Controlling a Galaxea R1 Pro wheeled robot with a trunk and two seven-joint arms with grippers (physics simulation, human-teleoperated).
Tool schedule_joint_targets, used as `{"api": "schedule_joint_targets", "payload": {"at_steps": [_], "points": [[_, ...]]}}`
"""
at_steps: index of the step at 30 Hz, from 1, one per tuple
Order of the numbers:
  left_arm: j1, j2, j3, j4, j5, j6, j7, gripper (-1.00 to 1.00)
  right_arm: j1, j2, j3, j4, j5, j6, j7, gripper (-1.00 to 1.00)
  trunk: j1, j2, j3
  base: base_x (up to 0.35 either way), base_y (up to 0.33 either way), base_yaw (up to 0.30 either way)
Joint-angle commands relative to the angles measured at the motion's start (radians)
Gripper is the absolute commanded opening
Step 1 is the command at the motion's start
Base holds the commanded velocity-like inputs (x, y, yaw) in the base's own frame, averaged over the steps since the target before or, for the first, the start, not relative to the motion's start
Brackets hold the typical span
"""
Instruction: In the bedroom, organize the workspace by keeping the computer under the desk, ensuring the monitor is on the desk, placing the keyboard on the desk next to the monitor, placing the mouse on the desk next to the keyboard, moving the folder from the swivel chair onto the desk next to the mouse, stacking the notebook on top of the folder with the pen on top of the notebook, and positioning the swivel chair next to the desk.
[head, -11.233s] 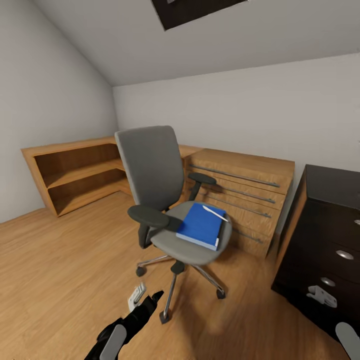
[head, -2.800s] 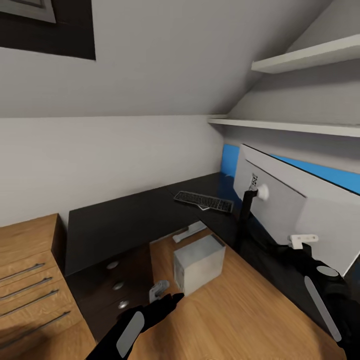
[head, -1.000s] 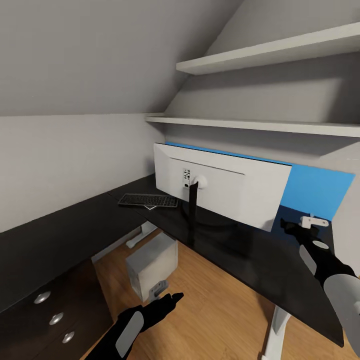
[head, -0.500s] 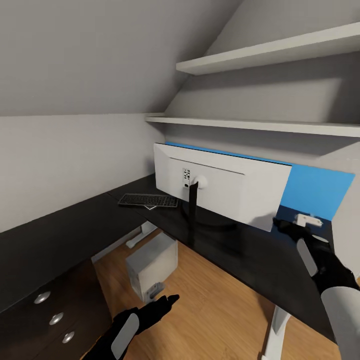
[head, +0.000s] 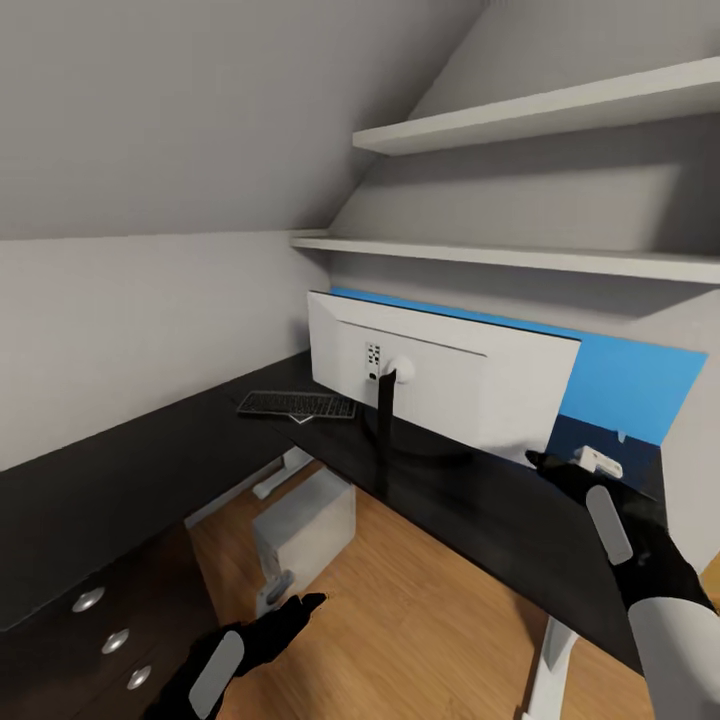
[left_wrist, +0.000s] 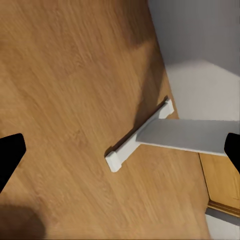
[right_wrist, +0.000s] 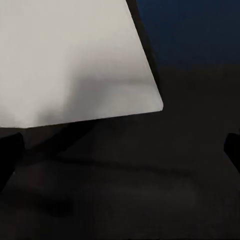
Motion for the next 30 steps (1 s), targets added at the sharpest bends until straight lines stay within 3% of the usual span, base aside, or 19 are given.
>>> {"api": "schedule_joint_targets", "payload": {"at_steps": [1, 2, 7, 9, 13, 16, 17, 21, 22, 25, 30], "points": [[0.000, 0.000, 0.000, -0.001, 0.006, 0.005, 0.000, 1.00, -0.001, 0.000, 0.000, -0.001, -0.010, 0.005, -0.006, 1.00, -0.004, 0.007, 0.002, 0.000, 0.000, 0.000], [0.003, 0.022, 0.005, 0.001, 0.004, 0.008, 0.001, 1.00, 0.001, 0.025, -0.005, 0.002, -0.054, 0.011, -0.012, 1.00, -0.008, 0.014, 0.005, 0.000, 0.000, 0.000], [0.029, 0.074, 0.013, 0.003, 0.007, 0.010, 0.005, 1.00, 0.000, 0.093, -0.012, 0.059, -0.112, -0.001, -0.077, 1.00, -0.027, 0.049, 0.021, 0.000, 0.000, 0.000], [0.033, 0.080, 0.013, 0.003, 0.008, 0.010, 0.005, 1.00, -0.001, 0.105, -0.015, 0.077, -0.121, -0.016, -0.089, 1.00, -0.035, 0.063, 0.027, 0.000, 0.000, 0.000], [0.044, 0.096, 0.014, 0.004, 0.006, 0.006, 0.008, 1.00, -0.006, 0.137, -0.026, 0.137, -0.166, -0.125, -0.119, 1.00, -0.042, 0.077, 0.033, 0.000, 0.000, 0.000], [0.052, 0.101, 0.013, 0.005, 0.003, 0.003, 0.008, 1.00, -0.007, 0.148, -0.031, 0.159, -0.232, -0.210, -0.131, 1.00, -0.042, 0.077, 0.033, 0.000, 0.000, 0.000], [0.052, 0.101, 0.013, 0.005, 0.003, 0.003, 0.008, 1.00, -0.007, 0.148, -0.031, 0.159, -0.232, -0.210, -0.131, 1.00, -0.042, 0.077, 0.033, 0.000, 0.000, 0.000], [0.064, 0.104, 0.012, 0.007, 0.002, 0.002, 0.009, 1.00, -0.006, 0.155, -0.030, 0.172, -0.367, -0.277, -0.127, 1.00, -0.042, 0.077, 0.033, 0.000, 0.000, 0.000], [0.064, 0.104, 0.012, 0.007, 0.002, 0.002, 0.009, 1.00, -0.006, 0.155, -0.030, 0.172, -0.367, -0.277, -0.127, 1.00, -0.042, 0.077, 0.033, 0.000, 0.000, 0.000], [0.068, 0.106, 0.011, 0.017, 0.002, 0.000, 0.008, 1.00, -0.005, 0.156, -0.028, 0.177, -0.447, -0.305, -0.123, 1.00, -0.042, 0.077, 0.033, 0.000, 0.000, 0.000], [0.071, 0.106, 0.010, 0.029, 0.001, -0.001, 0.008, 1.00, -0.006, 0.156, -0.033, 0.180, -0.504, -0.328, -0.121, 1.00, -0.042, 0.077, 0.033, 0.000, 0.000, 0.000]]}}
